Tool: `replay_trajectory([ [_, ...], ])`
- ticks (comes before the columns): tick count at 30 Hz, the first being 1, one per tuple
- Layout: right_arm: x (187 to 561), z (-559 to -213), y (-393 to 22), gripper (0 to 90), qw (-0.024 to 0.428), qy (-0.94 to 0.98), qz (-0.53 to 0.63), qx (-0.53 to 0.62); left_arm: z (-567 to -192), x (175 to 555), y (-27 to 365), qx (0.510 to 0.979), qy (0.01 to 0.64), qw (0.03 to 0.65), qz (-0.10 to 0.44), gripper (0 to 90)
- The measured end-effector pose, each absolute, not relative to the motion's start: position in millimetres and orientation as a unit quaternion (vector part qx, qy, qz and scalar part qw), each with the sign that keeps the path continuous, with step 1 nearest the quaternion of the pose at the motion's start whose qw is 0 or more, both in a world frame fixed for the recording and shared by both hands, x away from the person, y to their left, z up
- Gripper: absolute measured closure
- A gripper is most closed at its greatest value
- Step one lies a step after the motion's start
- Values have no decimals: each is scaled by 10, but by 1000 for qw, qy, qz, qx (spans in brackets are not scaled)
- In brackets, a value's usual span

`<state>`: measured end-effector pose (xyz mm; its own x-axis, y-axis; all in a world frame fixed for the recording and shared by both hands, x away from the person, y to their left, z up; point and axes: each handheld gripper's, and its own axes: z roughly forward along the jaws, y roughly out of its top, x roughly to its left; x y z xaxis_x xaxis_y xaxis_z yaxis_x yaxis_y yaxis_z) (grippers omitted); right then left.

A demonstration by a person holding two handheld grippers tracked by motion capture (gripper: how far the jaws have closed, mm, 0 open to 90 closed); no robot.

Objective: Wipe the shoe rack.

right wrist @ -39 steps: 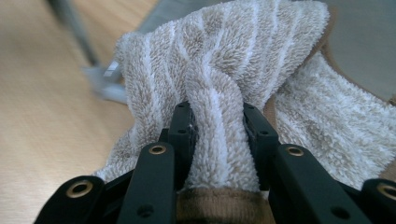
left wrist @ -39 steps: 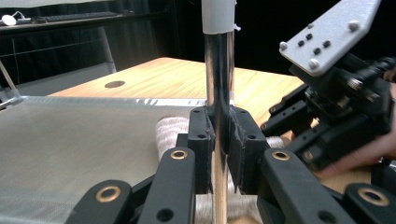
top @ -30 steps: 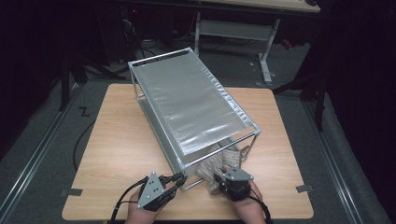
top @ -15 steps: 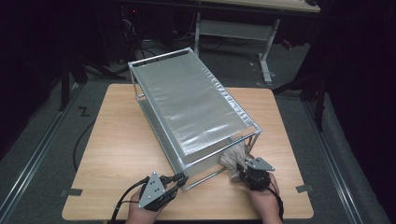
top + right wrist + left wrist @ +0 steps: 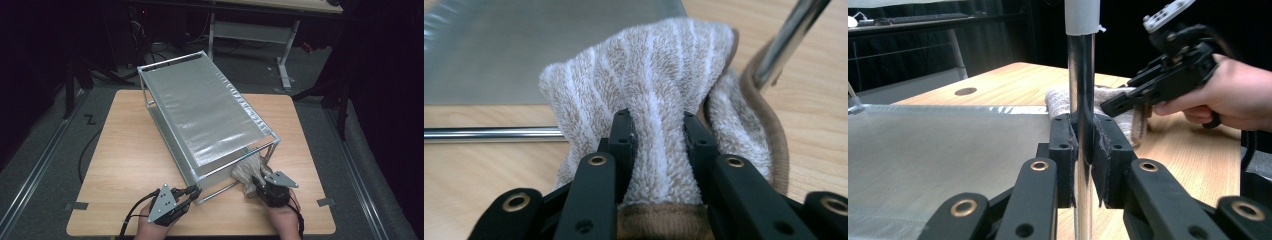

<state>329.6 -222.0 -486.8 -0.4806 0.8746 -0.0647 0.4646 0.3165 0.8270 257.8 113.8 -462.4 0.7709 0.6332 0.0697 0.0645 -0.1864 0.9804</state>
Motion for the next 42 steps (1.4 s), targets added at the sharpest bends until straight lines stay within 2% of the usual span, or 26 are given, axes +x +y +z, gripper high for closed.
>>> replay_trajectory([
  [3, 3144, -4765, -2191, 722, 260, 763, 415, 423, -4627, 2588, 1147, 731, 237, 595, 235, 798],
  [15, 2626, -4399, -2244, 726, 302, 726, 468, 402, -4637, 2647, 1043, 732, 223, 605, 220, 801],
  [20, 2499, -4251, -2361, 727, 311, 700, 491, 416, -4634, 2653, 1010, 733, 221, 605, 220, 801],
  [31, 2368, -3850, -2456, 730, 367, 646, 539, 396, -4631, 2602, 1062, 732, 229, 599, 230, 800],
  [35, 2370, -3699, -2367, 730, 374, 637, 561, 373, -4630, 2551, 1119, 731, 236, 595, 238, 799],
  [42, 2419, -3591, -1954, 728, 355, 658, 586, 313, -4639, 2473, 1226, 725, 250, 589, 255, 794],
])
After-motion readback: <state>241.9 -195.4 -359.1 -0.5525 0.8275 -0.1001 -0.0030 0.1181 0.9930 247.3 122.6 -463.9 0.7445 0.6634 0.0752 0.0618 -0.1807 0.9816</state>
